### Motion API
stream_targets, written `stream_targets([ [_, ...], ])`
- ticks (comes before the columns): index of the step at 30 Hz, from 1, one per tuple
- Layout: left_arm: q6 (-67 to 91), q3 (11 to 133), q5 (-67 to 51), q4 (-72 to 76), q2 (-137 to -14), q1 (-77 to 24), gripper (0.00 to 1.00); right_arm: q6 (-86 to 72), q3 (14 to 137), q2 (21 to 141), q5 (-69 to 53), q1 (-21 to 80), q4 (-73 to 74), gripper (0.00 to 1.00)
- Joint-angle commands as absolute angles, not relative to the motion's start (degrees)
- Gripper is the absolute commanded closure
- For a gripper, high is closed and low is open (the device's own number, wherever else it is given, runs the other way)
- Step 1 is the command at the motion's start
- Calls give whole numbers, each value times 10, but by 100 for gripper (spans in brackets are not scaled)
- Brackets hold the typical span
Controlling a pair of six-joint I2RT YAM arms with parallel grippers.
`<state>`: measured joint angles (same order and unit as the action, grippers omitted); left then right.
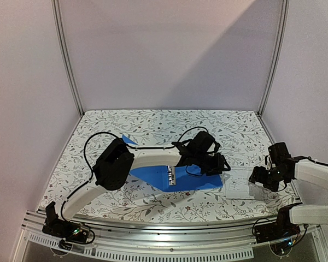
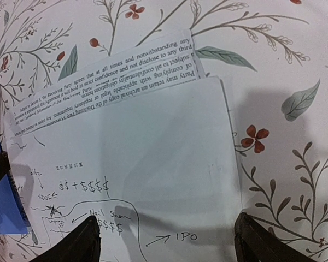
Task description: Put the files into the folder
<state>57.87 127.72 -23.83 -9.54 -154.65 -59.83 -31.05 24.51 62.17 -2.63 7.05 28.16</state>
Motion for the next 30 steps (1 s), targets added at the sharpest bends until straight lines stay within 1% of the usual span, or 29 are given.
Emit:
stream_targets([
  [1, 586, 1317, -261, -105, -1583, -606, 51, -315, 218, 629, -63, 69, 264, 17],
  [10, 606, 1333, -290, -83, -1605, -606, 55, -315, 212, 643, -112, 69, 242, 19],
  [13, 615, 1331, -303, -57, -1608, -606, 59, -315, 211, 643, -113, 69, 242, 20],
  [15, 615, 1331, -302, -47, -1605, -606, 67, -314, 211, 641, -111, 69, 244, 20],
  [20, 599, 1320, -289, -37, -1587, -606, 92, -312, 222, 633, -91, 69, 258, 20],
  [22, 593, 1309, -294, -14, -1577, -606, 99, -310, 232, 624, -74, 69, 271, 20],
  [30, 586, 1282, -343, 125, -1545, -606, 100, -291, 295, 542, -26, 69, 302, 18],
])
